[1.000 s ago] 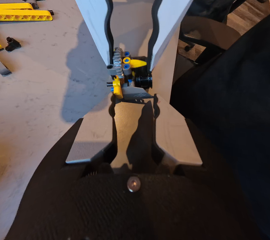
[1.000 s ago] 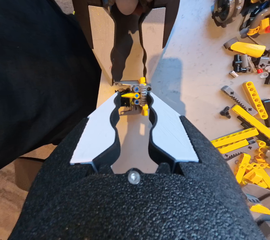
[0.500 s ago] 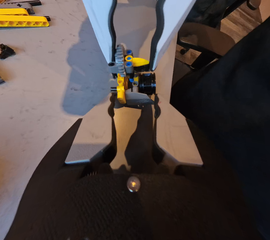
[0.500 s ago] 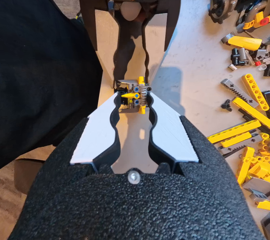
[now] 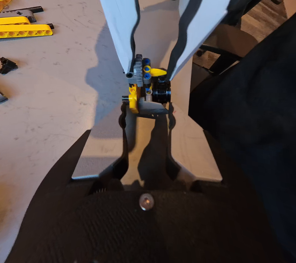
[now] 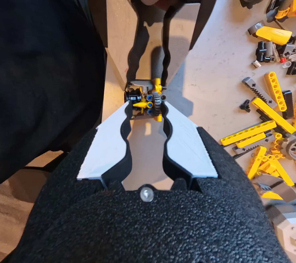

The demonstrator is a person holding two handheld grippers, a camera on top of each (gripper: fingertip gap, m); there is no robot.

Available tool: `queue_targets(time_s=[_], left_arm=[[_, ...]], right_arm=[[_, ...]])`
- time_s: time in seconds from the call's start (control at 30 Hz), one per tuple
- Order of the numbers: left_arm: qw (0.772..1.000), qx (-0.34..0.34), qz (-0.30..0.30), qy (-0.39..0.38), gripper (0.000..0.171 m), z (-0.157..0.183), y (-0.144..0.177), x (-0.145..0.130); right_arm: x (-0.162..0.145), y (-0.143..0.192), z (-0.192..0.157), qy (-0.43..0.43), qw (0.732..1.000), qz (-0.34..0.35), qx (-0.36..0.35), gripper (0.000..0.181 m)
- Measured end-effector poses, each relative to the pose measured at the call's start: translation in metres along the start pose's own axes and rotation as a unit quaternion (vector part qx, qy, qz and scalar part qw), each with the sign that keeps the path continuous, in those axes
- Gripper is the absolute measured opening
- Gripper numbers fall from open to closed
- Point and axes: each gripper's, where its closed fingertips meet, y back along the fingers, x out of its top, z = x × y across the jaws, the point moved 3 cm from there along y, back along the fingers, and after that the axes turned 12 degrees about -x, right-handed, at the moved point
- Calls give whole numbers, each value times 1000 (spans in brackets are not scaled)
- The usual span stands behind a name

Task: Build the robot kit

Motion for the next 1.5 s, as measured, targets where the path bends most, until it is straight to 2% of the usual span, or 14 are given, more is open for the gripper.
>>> queue_targets(time_s=[0.2, 0.37, 0.47, 0.87, 1.3, 1.5], left_arm=[[1000, 6, 8, 11, 51, -3, 2, 1], [1000, -4, 7, 13, 51, -2, 3, 0], [1000, -6, 7, 12, 51, -2, 3, -1], [1000, -5, 8, 11, 51, -2, 2, 0], [1000, -6, 12, 19, 50, -2, 2, 0], [1000, -2, 17, 25, 50, -2, 2, 0]], right_arm=[[5, -4, -6, 20, 999, -41, -11, 36], [12, 3, -1, 0, 1000, -17, -4, 36], [8, 0, 3, 12, 999, -30, -15, 36], [4, -3, 4, 4, 999, -31, 27, 36], [5, -3, 1, 25, 999, -37, 11, 36], [4, -3, 1, -7, 1000, -8, 18, 36]])
